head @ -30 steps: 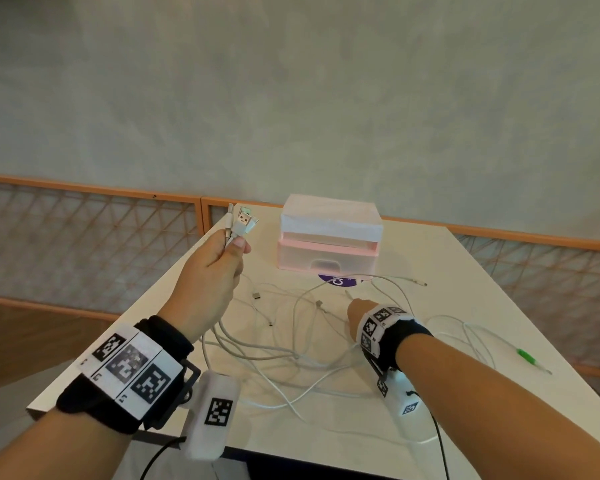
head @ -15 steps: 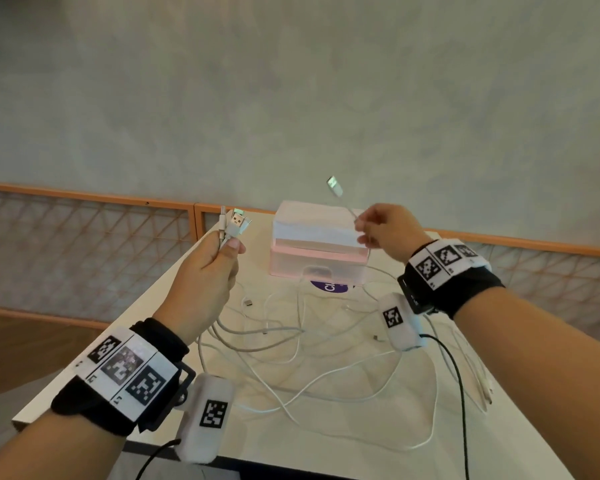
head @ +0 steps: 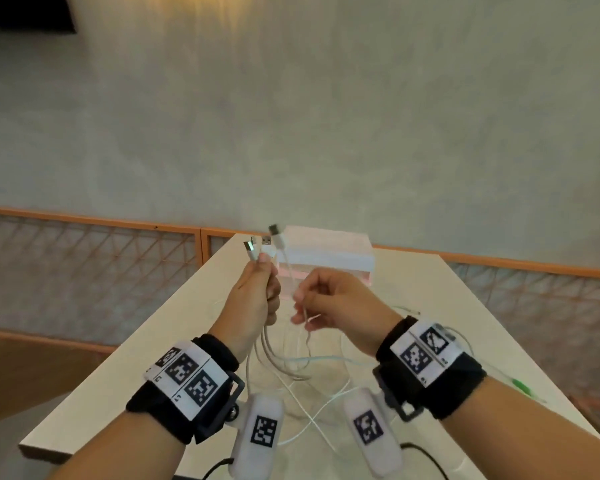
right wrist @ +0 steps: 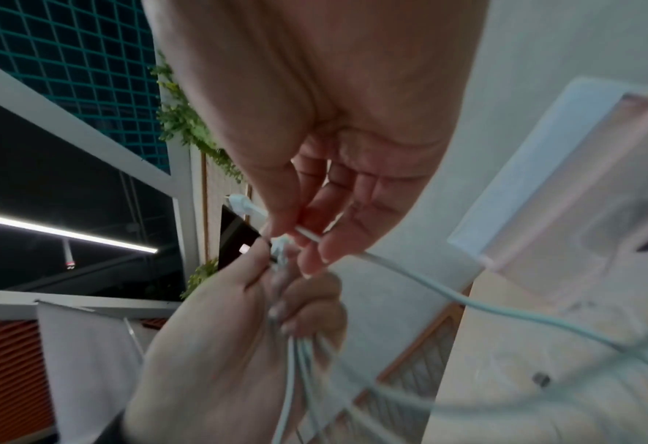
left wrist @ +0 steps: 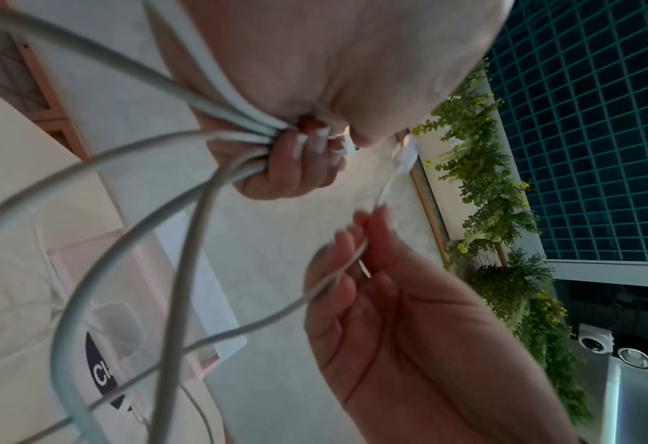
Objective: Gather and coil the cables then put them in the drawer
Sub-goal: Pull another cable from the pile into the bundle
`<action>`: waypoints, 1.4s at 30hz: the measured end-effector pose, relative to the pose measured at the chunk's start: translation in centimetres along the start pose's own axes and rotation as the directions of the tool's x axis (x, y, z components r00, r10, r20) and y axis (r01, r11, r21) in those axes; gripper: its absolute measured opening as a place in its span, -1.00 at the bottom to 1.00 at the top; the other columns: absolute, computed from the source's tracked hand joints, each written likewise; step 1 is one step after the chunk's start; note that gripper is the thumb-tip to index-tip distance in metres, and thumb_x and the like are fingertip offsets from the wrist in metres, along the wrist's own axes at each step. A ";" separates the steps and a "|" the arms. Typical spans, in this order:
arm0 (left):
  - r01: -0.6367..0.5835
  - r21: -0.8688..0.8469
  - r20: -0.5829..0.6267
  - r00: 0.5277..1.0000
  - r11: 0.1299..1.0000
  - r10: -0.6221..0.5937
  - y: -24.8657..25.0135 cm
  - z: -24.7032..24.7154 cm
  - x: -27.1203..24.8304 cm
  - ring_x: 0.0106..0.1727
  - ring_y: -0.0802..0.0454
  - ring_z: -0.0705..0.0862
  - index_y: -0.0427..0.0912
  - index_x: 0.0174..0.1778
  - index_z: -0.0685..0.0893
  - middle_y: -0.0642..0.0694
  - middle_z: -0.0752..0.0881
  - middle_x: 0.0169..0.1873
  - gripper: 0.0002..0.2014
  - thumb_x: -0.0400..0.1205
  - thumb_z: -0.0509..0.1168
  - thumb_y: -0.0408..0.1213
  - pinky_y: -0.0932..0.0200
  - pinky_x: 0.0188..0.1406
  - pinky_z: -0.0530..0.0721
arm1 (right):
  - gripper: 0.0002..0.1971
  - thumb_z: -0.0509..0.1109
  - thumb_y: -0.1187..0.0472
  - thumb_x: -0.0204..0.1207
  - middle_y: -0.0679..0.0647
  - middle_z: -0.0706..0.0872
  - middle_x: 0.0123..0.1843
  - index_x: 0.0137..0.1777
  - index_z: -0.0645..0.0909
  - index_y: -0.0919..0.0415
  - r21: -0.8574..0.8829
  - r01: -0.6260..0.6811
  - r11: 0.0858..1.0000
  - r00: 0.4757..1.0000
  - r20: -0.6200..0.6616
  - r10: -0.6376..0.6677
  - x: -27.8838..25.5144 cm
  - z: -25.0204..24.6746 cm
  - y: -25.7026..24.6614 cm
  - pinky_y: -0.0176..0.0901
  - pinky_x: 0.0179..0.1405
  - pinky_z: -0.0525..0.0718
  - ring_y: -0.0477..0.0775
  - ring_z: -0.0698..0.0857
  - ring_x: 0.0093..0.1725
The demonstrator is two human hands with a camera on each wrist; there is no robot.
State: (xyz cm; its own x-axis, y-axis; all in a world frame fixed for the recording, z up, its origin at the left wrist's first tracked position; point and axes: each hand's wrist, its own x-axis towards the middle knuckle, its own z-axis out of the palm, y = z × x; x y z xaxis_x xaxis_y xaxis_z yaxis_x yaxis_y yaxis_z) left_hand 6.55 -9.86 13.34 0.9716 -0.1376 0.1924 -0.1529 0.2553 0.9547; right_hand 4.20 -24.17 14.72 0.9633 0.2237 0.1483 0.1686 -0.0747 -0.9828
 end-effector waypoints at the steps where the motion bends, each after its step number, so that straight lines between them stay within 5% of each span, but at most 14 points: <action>1: -0.002 0.026 -0.018 1.000 1.000 0.003 0.0 0.2 -0.1 -0.59 0.15 0.21 -0.11 -0.23 0.39 0.06 0.34 -0.56 -0.69 0.76 -0.04 -0.07 0.27 -0.62 0.18 | -0.87 0.40 0.37 0.50 0.06 0.67 -0.39 -0.24 0.55 0.21 0.005 -0.012 1.000 1.000 0.027 0.012 -0.2 0.5 0.3 -0.31 -0.45 0.66 -0.01 0.74 -0.38; 5: -0.010 0.130 -0.069 0.997 0.991 0.019 -0.4 0.6 -0.2 -0.46 0.08 0.39 -0.10 -0.19 0.46 -0.02 0.42 -0.37 -0.71 0.75 -0.03 -0.07 0.18 -0.46 0.40 | -0.88 0.38 0.31 0.53 0.07 0.66 -0.38 -0.22 0.52 0.23 0.046 -0.045 0.998 0.998 0.038 0.043 -0.5 1.5 0.8 -0.31 -0.48 0.65 -0.02 0.72 -0.43; 11: -0.016 0.021 -0.036 0.999 1.000 0.017 -0.5 1.0 -0.6 -0.68 0.22 0.37 -0.15 -0.13 0.45 -0.02 0.46 -0.36 -0.72 0.75 -0.04 -0.10 0.30 -0.69 0.37 | -0.85 0.36 0.29 0.56 0.09 0.67 -0.38 -0.25 0.53 0.20 0.071 -0.076 0.995 0.997 0.034 0.074 -0.5 1.8 1.2 -0.33 -0.49 0.65 -0.03 0.71 -0.45; 19: -0.104 0.235 0.041 0.994 0.966 0.097 -1.2 0.9 -0.5 -0.47 0.05 0.44 -0.15 -0.21 0.48 -0.03 0.49 -0.35 -0.68 0.75 0.03 -0.05 0.08 -0.40 0.43 | -0.88 0.33 0.22 0.58 0.08 0.66 -0.36 -0.18 0.53 0.20 -0.002 -0.061 0.998 0.998 0.034 0.061 -0.5 1.4 1.7 -0.33 -0.49 0.60 -0.03 0.70 -0.45; 23: -0.168 0.256 -0.009 0.984 0.952 0.176 -1.2 0.4 -0.1 -0.35 0.08 0.44 -0.11 -0.24 0.51 0.00 0.57 -0.31 -0.67 0.76 0.00 -0.08 0.17 -0.29 0.42 | -0.91 0.30 0.23 0.60 -0.01 0.66 -0.36 -0.15 0.54 0.16 -0.253 -0.018 0.967 0.996 0.082 0.039 -0.3 0.5 2.4 -0.34 -0.37 0.60 -0.05 0.68 -0.37; 28: -0.276 0.027 0.006 0.961 0.961 0.276 0.1 -1.2 0.2 -0.14 0.01 0.75 -0.08 -0.31 0.55 0.01 0.71 -0.47 -0.61 0.77 -0.05 -0.16 0.10 0.14 0.64 | -0.76 0.22 0.34 0.60 -0.01 0.64 -0.31 -0.25 0.53 0.03 -0.492 0.022 0.870 1.000 0.023 -0.013 0.9 -2.5 4.6 -0.23 -0.12 0.59 0.00 0.62 -0.21; 30: -0.282 -0.088 0.075 0.955 0.955 0.289 0.7 -1.4 -0.1 -0.39 0.01 0.71 -0.14 -0.33 0.46 0.01 0.57 -0.61 -0.64 0.75 -0.04 -0.14 0.04 0.00 0.73 | -0.71 0.19 0.41 0.59 0.01 0.63 -0.29 -0.28 0.53 0.05 -0.472 -0.007 0.882 0.998 -0.053 -0.021 1.9 -3.8 5.7 -0.23 -0.09 0.57 0.00 0.61 -0.20; 32: -0.285 -0.070 0.111 0.950 0.956 0.291 1.3 -1.5 -0.6 -0.61 0.13 0.43 -0.15 -0.34 0.40 0.07 0.40 -0.64 -0.65 0.73 -0.04 -0.11 0.12 -0.37 0.70 | -0.69 0.18 0.45 0.58 0.06 0.62 -0.27 -0.32 0.51 0.08 -0.472 -0.022 0.881 0.993 -0.114 -0.036 3.1 -4.9 6.2 -0.23 -0.10 0.55 0.03 0.57 -0.21; 34: -0.277 -0.018 0.103 0.955 0.961 0.278 1.6 -1.8 -0.9 -0.63 0.20 0.24 -0.13 -0.30 0.34 0.12 0.31 -0.62 -0.69 0.74 -0.03 -0.10 0.28 -0.62 0.34 | -0.71 0.17 0.45 0.58 0.12 0.61 -0.27 -0.31 0.50 0.13 -0.503 -0.033 0.863 0.985 -0.163 -0.057 4.1 -5.9 6.2 -0.26 -0.16 0.54 0.05 0.55 -0.25; 36: -0.265 0.033 0.076 0.962 0.964 0.262 1.6 -2.4 -0.9 -0.62 0.23 0.19 -0.11 -0.29 0.33 0.13 0.29 -0.58 -0.71 0.74 -0.01 -0.10 0.33 -0.64 0.15 | -0.73 0.16 0.43 0.57 0.12 0.64 -0.26 -0.28 0.52 0.13 -0.566 -0.044 0.823 0.970 -0.220 -0.100 5.1 -7.0 5.9 -0.20 -0.16 0.55 0.05 0.57 -0.27; 42: -0.253 0.231 0.042 0.967 0.939 0.250 0.5 -4.5 -0.7 -0.59 0.22 0.21 -0.09 -0.32 0.35 0.18 0.28 -0.57 -0.68 0.75 0.02 -0.10 0.39 -0.66 0.23 | -0.82 0.22 0.36 0.57 0.03 0.69 -0.21 -0.14 0.59 0.13 -0.695 -0.038 0.718 0.907 -0.326 -0.268 7.2 -10.5 3.6 -0.20 -0.11 0.48 0.00 0.58 -0.22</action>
State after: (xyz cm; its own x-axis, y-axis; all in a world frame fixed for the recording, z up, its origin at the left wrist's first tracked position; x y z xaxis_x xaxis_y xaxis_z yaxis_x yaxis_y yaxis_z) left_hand 6.58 -5.28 12.63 0.8939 -0.1096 0.4347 -0.4313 0.0537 0.9006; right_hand 13.91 -33.01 13.44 0.8963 -0.0939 0.4333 0.2297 -0.7376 -0.6349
